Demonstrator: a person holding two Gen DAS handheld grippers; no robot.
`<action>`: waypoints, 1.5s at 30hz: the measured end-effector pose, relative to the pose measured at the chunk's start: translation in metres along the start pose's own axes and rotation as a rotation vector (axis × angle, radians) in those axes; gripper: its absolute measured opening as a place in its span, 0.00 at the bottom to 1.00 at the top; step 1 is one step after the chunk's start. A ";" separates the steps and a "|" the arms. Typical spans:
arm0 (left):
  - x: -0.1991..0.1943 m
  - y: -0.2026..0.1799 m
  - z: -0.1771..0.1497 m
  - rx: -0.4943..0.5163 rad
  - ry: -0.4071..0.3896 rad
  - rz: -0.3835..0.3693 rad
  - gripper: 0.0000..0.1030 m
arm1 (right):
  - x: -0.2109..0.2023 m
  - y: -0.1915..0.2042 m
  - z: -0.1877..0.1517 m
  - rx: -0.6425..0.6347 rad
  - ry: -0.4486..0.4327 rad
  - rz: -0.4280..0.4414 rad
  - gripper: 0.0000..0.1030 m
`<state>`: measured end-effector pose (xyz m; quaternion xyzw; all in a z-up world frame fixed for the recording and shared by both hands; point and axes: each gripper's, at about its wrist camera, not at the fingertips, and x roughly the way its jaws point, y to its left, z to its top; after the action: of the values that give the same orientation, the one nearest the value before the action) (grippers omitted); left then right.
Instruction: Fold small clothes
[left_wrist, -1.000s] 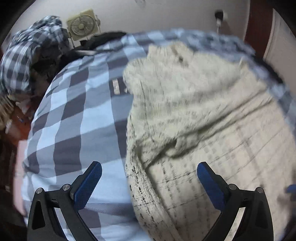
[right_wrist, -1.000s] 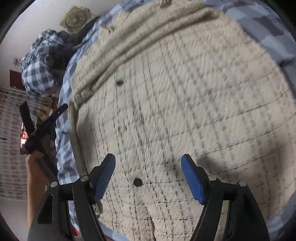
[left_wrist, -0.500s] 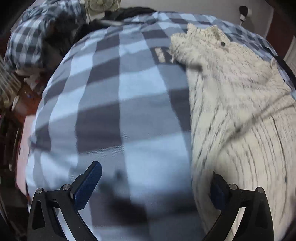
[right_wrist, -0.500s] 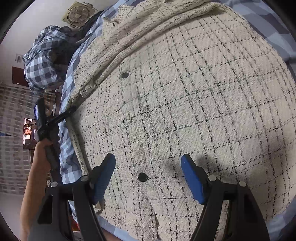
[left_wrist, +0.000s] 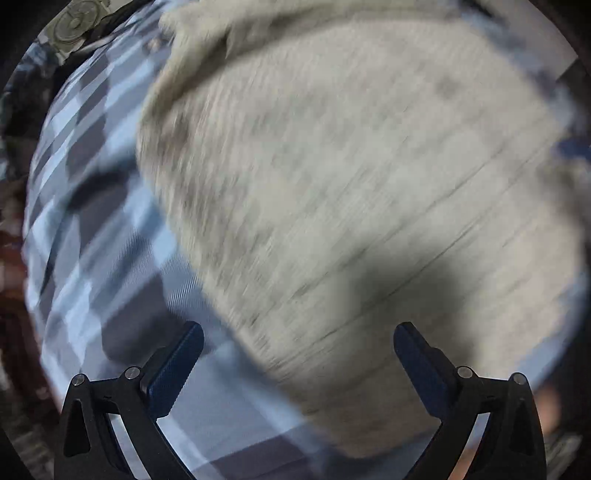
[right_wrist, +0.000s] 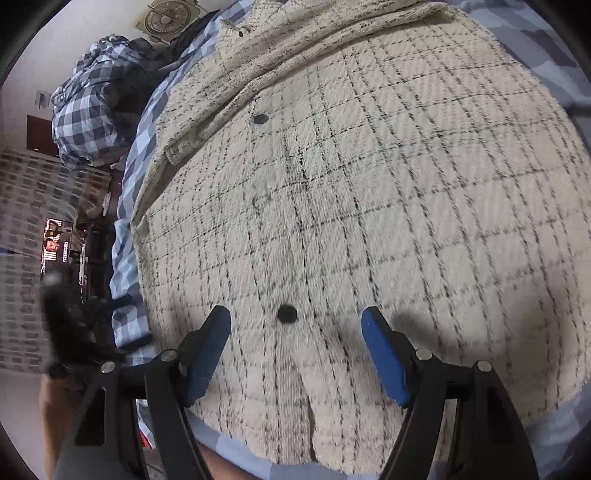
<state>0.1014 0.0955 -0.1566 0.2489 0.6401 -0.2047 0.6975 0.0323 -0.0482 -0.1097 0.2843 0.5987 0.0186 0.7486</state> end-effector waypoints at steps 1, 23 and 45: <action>0.020 0.010 -0.012 -0.036 0.067 0.012 1.00 | -0.006 0.000 -0.002 -0.011 -0.008 0.012 0.68; 0.020 -0.013 -0.074 -0.246 0.088 -0.124 0.86 | -0.097 -0.207 -0.001 0.125 0.069 -0.133 0.68; -0.034 0.041 -0.048 -0.387 -0.188 -0.561 0.05 | -0.119 -0.126 0.004 0.134 -0.140 0.282 0.05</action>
<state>0.0849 0.1560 -0.1217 -0.0933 0.6433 -0.2853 0.7043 -0.0372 -0.1993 -0.0603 0.4153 0.4990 0.0638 0.7579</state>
